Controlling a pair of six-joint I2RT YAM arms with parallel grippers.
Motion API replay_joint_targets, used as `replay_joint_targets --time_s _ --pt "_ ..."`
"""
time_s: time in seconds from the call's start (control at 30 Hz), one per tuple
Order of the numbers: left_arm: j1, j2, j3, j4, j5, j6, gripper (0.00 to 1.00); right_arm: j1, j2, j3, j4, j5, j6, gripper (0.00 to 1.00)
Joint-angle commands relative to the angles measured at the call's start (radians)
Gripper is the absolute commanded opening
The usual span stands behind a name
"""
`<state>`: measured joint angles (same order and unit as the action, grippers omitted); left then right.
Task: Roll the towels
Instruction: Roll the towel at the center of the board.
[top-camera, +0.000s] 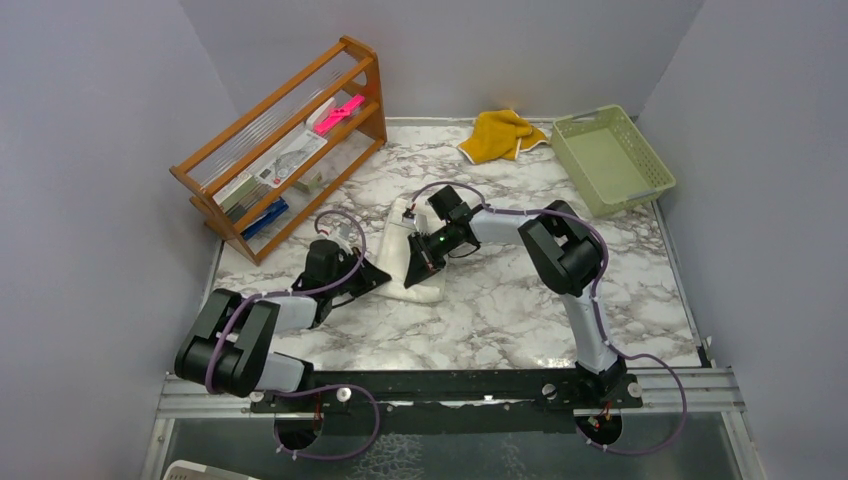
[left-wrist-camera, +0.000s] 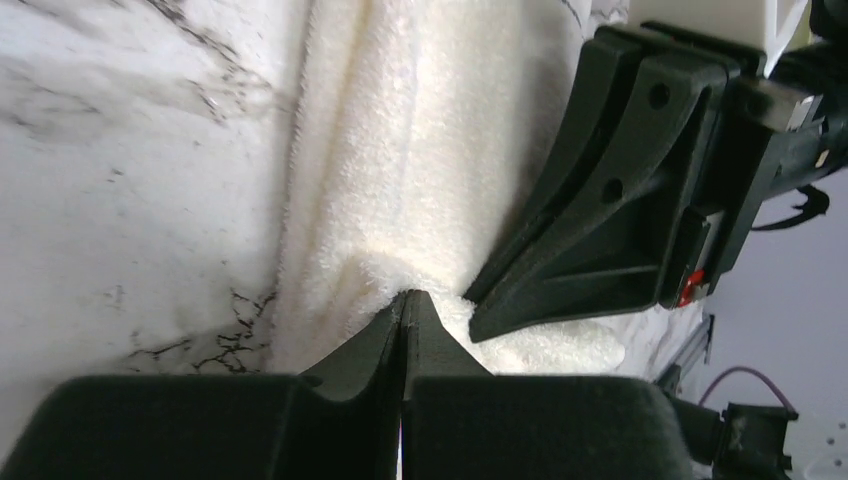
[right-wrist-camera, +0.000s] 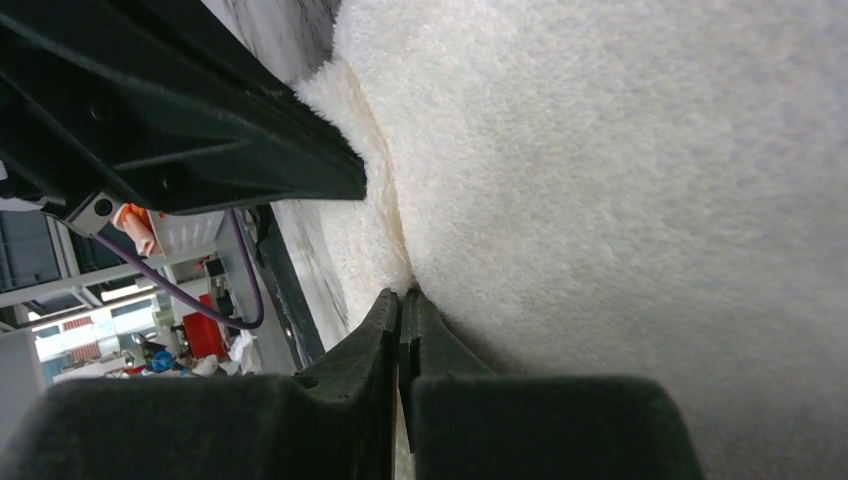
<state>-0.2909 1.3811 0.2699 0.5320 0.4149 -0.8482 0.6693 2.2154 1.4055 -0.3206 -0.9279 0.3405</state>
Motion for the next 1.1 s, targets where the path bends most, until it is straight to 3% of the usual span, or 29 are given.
replay_joint_targets --time_s 0.0,0.2,0.4,0.5,0.6,0.73,1.07 --pt "0.018 -0.017 -0.017 0.037 -0.169 0.004 0.0 -0.01 0.015 -0.013 0.006 0.109 -0.072 0.03" --pt "0.018 0.074 -0.033 0.076 -0.139 0.006 0.0 -0.009 -0.156 -0.129 0.135 0.16 -0.159 0.32" --pt "0.016 0.119 -0.062 0.13 -0.117 0.001 0.0 0.029 -0.452 -0.305 0.334 0.397 -0.241 0.35" --pt "0.016 0.129 -0.067 0.139 -0.112 0.001 0.0 0.123 -0.625 -0.484 0.553 0.605 -0.352 0.41" --pt "0.016 0.128 -0.07 0.14 -0.111 0.001 0.0 0.253 -0.728 -0.676 0.803 0.701 -0.558 0.5" --pt "0.016 0.129 -0.07 0.14 -0.106 0.006 0.0 0.344 -0.698 -0.723 0.828 0.729 -0.715 0.51" --pt "0.016 0.121 -0.072 0.141 -0.092 0.003 0.0 0.453 -0.516 -0.744 0.878 1.09 -0.982 0.51"
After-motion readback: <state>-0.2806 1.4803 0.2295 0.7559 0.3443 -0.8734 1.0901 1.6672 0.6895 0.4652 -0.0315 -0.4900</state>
